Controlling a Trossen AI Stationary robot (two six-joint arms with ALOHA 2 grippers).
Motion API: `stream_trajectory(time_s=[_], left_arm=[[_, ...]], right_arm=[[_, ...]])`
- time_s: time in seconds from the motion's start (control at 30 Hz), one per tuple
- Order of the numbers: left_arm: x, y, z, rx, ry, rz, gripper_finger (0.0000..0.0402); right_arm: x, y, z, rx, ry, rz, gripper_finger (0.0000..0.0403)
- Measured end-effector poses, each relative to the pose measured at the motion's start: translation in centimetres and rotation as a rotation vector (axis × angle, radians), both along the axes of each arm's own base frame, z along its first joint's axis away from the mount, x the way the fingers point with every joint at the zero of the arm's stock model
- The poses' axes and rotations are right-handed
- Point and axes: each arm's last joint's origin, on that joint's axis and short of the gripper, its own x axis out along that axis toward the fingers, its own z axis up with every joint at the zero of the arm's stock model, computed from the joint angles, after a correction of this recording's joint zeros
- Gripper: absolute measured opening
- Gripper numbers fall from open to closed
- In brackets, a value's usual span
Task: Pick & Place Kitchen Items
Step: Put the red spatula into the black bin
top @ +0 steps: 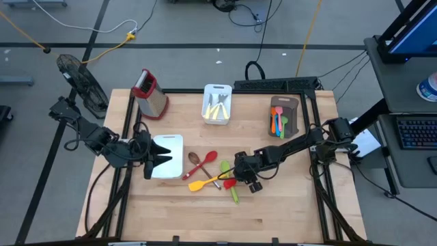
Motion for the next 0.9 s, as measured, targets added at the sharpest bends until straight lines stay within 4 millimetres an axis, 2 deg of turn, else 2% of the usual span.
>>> stream_trajectory(time_s=[0.23, 0.37, 0.57, 0.67, 0.9], left_arm=[[0.0, 0.0, 0.0, 0.011, 0.002, -0.005, 0.0152], [0.0, 0.0, 0.0, 0.012, 0.004, -0.005, 0.0152], [0.0, 0.0, 0.0, 0.013, 0.005, -0.005, 0.0152], [0.0, 0.0, 0.0, 0.013, 0.005, -0.005, 0.0152], [0.0, 0.0, 0.0, 0.013, 0.005, -0.005, 0.0152]], right_arm=[[-0.1, -0.1, 0.9, 0.014, -0.026, -0.04, 0.0027], [-0.6, -0.1, 2.3, 0.019, -0.053, -0.048, 0.0024], [-1.4, 0.0, 6.0, 0.08, -0.153, -0.04, 0.0025], [-2.0, -0.4, 8.4, 0.15, -0.215, -0.091, 0.0024], [-5.1, -3.2, 13.9, 0.384, -0.273, -0.412, 0.0024]])
